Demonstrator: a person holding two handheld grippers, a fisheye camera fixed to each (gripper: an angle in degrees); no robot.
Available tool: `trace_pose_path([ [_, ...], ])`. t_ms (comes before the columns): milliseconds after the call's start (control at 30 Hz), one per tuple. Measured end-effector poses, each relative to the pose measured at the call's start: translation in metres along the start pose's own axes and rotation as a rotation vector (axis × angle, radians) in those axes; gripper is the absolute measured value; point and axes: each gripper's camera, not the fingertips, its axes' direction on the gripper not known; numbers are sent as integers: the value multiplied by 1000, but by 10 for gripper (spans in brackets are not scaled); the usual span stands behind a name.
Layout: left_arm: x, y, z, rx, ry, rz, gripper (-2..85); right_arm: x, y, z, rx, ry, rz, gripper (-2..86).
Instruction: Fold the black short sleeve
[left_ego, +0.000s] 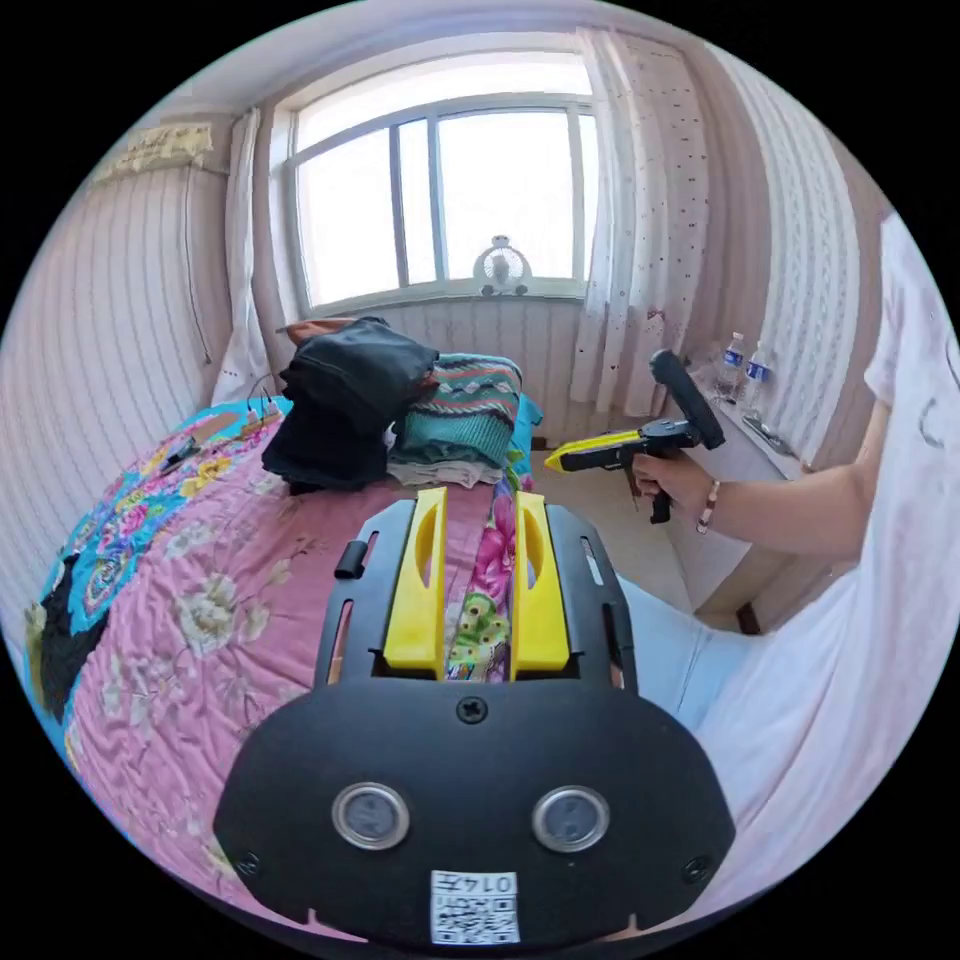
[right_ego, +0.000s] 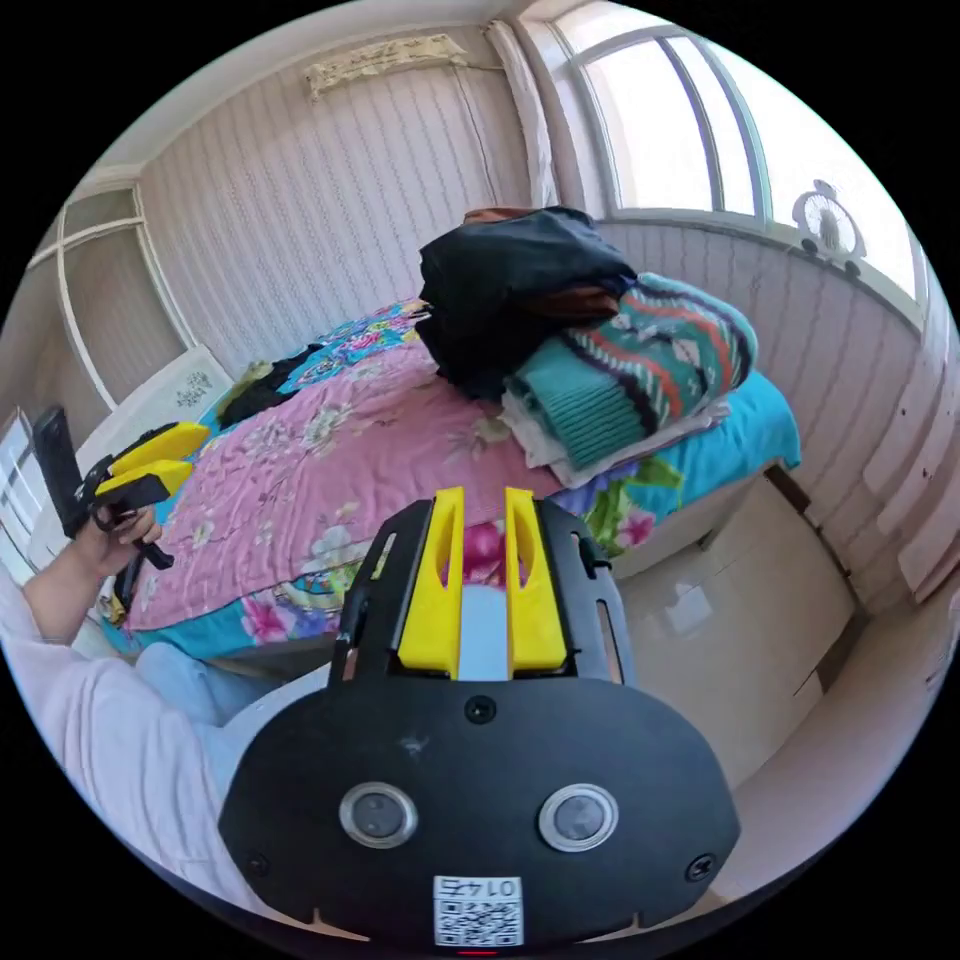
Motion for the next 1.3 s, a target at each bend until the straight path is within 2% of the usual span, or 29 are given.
trace_pose_path([
  [133,-20,-35,98,-76,11,-21,112,47,-53,-8,-1,67,-39,116],
  [300,-45,-84,229,-127,76,-107,120,138,-108,-38,115,-55,157,139],
  [433,-78,-113,281,-76,31,-180,123,163,-146,-57,174,-98,95,137],
  [567,-135,-147,330,-46,-80,-258,128,176,-199,-66,186,-227,26,138],
  [733,-189,-178,386,-41,-107,-405,133,189,-243,-58,73,-247,43,144],
  [833,-190,-175,413,-33,-46,-426,123,233,-240,-89,137,-179,165,149],
  [900,-168,-157,446,-71,66,-410,132,276,-224,-120,189,45,283,167],
  [967,-148,-141,480,-106,130,-434,140,310,-209,-138,218,157,433,190],
  [1033,-132,-130,519,-173,182,-467,152,337,-197,-139,183,162,538,199],
  [1133,-121,-124,582,-295,241,-527,161,362,-196,-112,21,-39,566,183],
  [1167,-124,-124,600,-318,260,-570,158,365,-201,-98,-40,-160,534,176],
  [1300,-139,-141,640,-449,208,-584,97,363,-231,-107,-114,-130,454,129],
])
